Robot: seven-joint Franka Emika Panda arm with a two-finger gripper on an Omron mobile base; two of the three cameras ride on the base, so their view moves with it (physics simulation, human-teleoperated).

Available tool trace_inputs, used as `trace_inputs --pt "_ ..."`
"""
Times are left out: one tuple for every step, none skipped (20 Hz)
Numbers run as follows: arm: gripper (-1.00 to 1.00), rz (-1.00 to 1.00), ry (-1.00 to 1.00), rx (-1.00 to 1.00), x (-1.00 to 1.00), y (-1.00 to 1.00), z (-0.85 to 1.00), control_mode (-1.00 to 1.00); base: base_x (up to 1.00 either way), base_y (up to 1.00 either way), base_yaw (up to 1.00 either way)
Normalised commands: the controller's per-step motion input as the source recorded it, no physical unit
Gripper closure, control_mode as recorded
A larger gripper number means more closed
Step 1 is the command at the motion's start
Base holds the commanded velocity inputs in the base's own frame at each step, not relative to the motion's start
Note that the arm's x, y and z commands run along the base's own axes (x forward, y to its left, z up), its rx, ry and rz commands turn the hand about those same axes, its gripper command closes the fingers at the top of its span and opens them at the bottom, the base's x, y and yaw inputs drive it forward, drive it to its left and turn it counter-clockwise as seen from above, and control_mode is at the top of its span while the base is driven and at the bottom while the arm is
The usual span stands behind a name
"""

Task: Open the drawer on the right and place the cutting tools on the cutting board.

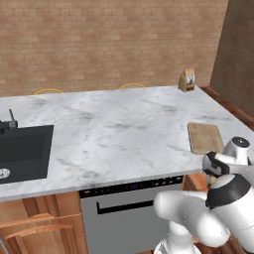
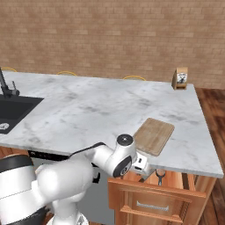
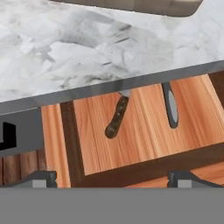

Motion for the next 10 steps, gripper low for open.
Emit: trace_inputs --pt "-1.00 -0.01 0.00 0.00 0.06 -0.23 -0.22 -1.00 0.00 0.00 0.00" --pt "-1.00 -0.01 0.00 0.00 0.04 -0.23 -0.21 -1.00 0.00 0.00 0.00" --pt "-1.00 0.00 0.00 0.00 0.04 -0.19 -0.19 -1.00 0.00 0.00 0.00" --pt "-1.00 0.00 0.00 0.00 0.01 -0.22 -0.19 -1.00 0.00 0.00 0.00" --pt "-1.00 0.00 0.00 0.00 0.00 -0.18 -0.17 -1.00 0.00 0.00 0.00" --pt "-1.00 0.00 0.00 0.00 0.00 -0.19 -0.16 -1.00 0.00 0.00 0.00" --pt "-1.00 0.00 0.00 0.00 0.00 -0.16 -0.16 -1.00 0.00 0.00 0.00" --pt "-1.00 0.00 0.00 0.00 0.00 -0.16 -0.17 -1.00 0.00 0.00 0.00" --pt "-1.00 0.00 0.00 0.00 0.01 -0.17 -0.16 -1.00 0.00 0.00 0.00" --pt "-1.00 0.00 0.00 0.00 0.04 -0.14 -0.18 -1.00 0.00 0.00 0.00"
